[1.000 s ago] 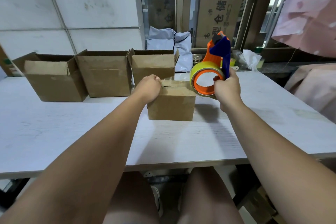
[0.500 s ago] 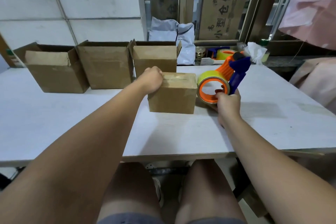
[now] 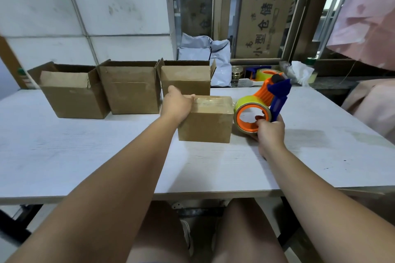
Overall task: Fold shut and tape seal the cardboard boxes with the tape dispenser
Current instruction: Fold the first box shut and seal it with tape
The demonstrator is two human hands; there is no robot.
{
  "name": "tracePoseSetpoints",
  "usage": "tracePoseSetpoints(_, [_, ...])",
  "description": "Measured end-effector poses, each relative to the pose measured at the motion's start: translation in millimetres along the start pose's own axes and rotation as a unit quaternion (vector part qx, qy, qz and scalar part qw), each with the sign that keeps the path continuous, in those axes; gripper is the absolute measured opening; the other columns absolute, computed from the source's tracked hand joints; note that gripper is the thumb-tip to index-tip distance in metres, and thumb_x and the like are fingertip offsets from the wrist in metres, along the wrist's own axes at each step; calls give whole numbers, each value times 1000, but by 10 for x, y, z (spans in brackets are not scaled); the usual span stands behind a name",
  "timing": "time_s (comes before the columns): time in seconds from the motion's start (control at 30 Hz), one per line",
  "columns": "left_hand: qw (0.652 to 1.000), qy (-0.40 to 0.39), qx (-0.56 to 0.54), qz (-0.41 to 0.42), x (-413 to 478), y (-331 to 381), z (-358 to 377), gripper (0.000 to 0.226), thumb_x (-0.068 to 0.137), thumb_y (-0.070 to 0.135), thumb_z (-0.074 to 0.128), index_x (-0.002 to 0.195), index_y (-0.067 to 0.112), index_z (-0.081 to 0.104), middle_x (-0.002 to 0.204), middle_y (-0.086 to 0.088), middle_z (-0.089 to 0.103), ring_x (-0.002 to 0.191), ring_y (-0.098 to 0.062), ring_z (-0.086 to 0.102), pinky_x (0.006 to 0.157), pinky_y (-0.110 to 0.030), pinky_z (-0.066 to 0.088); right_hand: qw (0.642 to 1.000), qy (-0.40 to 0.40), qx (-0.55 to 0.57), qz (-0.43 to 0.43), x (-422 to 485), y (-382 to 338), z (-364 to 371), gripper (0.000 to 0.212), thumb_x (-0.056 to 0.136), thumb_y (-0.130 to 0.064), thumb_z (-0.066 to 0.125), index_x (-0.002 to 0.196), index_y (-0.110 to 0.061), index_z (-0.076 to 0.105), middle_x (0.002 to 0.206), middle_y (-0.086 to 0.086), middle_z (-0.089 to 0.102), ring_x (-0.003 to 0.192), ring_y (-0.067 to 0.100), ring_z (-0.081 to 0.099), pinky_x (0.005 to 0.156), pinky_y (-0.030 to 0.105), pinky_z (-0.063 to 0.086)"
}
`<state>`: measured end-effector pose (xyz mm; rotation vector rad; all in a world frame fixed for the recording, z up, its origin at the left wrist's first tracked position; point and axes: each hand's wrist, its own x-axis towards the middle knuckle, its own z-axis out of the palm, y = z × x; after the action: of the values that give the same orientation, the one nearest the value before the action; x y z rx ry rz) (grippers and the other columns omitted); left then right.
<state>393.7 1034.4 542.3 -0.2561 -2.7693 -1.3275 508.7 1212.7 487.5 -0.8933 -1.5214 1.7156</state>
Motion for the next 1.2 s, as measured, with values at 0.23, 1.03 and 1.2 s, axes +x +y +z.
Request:
tracePoseSetpoints(0.23, [997,67,19,-21,-4,68,30,55,84,44,67,115,2,52,111,-12,59,103,-30,57,82,-39,51,1000,3,-9,-7,-10,9,17,39,90,-1,50,113,-33,46,108,0,62,95,17,54,81,31,43])
tracePoseSetpoints(1.03, [993,38,102,-35,230,-161,-308,35,101,26,41,122,1,53,119,-20,57,107,-34,55,84,-36,44,985,-109,-99,-93,-23,-101,134,51,82,-17,71,126,-21,46,113,0,58,98,19,58,77,28,46])
tracePoseSetpoints(1.2, [994,58,66,-67,218,-259,-406,33,102,18,35,128,2,46,128,-20,50,114,-34,51,85,-37,41,974,-132,-154,-103,-71,-190,292,49,85,-23,69,127,-21,43,113,-2,55,98,18,56,77,28,46])
